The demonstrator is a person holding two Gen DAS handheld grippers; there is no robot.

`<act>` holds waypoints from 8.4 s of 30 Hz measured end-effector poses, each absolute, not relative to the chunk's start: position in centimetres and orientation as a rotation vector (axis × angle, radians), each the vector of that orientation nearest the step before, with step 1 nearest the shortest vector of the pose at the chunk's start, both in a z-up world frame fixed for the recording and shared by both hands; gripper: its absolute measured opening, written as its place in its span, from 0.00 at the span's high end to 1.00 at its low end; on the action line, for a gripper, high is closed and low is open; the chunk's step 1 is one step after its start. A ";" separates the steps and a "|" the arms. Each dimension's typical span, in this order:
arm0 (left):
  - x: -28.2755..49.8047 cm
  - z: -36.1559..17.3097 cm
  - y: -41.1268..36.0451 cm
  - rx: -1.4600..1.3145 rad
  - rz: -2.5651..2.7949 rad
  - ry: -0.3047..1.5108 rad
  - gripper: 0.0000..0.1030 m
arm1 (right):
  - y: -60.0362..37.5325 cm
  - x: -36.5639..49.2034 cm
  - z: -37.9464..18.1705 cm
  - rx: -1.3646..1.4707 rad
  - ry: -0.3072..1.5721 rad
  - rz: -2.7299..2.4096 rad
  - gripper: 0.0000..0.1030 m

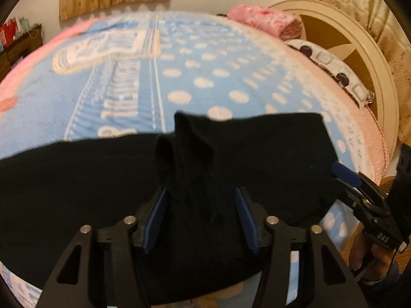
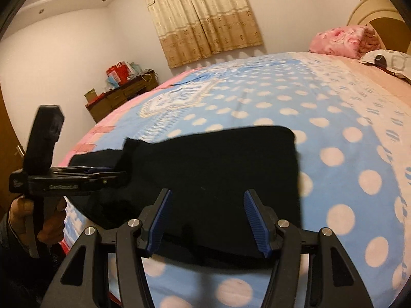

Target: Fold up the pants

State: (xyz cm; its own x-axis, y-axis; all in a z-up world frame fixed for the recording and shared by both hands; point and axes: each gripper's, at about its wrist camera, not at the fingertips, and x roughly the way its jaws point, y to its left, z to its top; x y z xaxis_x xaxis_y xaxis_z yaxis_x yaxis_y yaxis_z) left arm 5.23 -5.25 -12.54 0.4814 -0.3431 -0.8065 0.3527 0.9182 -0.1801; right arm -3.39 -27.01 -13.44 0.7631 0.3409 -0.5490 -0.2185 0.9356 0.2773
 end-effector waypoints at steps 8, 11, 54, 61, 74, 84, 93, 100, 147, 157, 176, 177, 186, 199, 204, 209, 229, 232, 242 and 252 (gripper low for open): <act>3.5 -10.8 -4.1 0.067 -0.490 0.938 0.89 | -27.7 -4.2 -13.5 0.118 0.601 0.273 0.42; 3.7 -10.5 -2.5 0.049 -0.465 0.935 0.89 | -28.0 -4.4 -13.4 0.098 0.598 0.250 0.42; 1.8 -11.2 -3.1 0.099 -0.405 0.864 0.35 | -27.7 0.8 -11.6 -0.048 0.626 0.193 0.40; -0.1 -10.5 -4.4 0.153 -0.426 0.803 0.33 | -27.5 -5.4 -12.4 -0.112 0.597 0.183 0.40; -2.0 -13.2 -8.5 0.313 -0.538 0.809 0.35 | -28.1 -7.2 -15.5 -0.200 0.645 0.176 0.67; -2.0 -13.0 -6.6 0.265 -0.516 0.881 0.41 | -28.4 -7.5 -16.0 -0.252 0.672 0.205 0.88; -1.3 -10.9 0.0 0.108 -0.391 0.890 0.35 | -28.8 -7.8 -15.2 -0.271 0.693 0.248 0.86; 0.5 -9.1 -2.4 0.110 -0.395 0.822 0.29 | -29.8 -8.4 -13.1 -0.169 0.638 0.279 0.75; 6.2 -14.6 8.6 0.017 -0.042 0.867 0.17 | -7.1 19.2 -16.3 0.458 1.381 1.140 0.69; 6.2 -14.5 8.6 0.016 -0.043 0.866 0.17 | -6.2 21.9 -15.8 0.503 1.351 1.032 0.69; 6.2 -14.6 8.5 0.022 -0.040 0.863 0.16 | -5.9 21.5 -12.5 0.330 1.111 0.932 0.98; 6.2 -14.5 8.6 0.022 -0.040 0.863 0.16 | -5.7 21.7 -13.0 0.314 1.113 0.921 0.98; 6.2 -14.5 8.7 0.019 -0.038 0.866 0.16 | -5.6 22.4 -14.6 0.334 1.134 0.954 0.97; 6.3 -14.6 8.8 0.020 -0.035 0.865 0.16 | -7.8 20.5 -14.6 0.308 1.226 0.965 0.95; 6.1 -14.6 8.8 0.024 -0.030 0.866 0.16 | -5.9 19.1 -15.7 0.235 1.251 1.032 0.98; 5.9 -14.6 8.6 0.037 -0.024 0.865 0.16 | -5.3 17.5 -13.4 0.124 1.151 1.024 0.99; 5.9 -14.9 8.2 0.037 -0.015 0.863 0.12 | -9.0 21.1 -14.3 0.163 1.104 0.816 1.00; 5.9 -15.0 8.2 0.038 -0.013 0.862 0.11 | -9.8 20.3 -13.1 0.182 1.072 0.810 1.00; 4.8 -15.1 8.1 0.035 0.007 0.869 0.10 | -9.8 9.7 -10.6 0.022 0.950 0.832 1.00; 3.4 -15.3 8.0 0.042 0.003 0.879 0.10 | -10.5 7.1 -12.2 0.026 0.902 0.818 0.99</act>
State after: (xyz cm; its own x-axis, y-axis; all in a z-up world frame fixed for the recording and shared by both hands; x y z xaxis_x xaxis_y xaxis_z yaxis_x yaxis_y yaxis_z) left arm 3.41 7.97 -15.27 0.6377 0.0205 -0.7700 0.0144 0.9992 0.0385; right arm 7.11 -10.52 -12.25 0.3458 0.6405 -0.6857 -0.6199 0.7046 0.3454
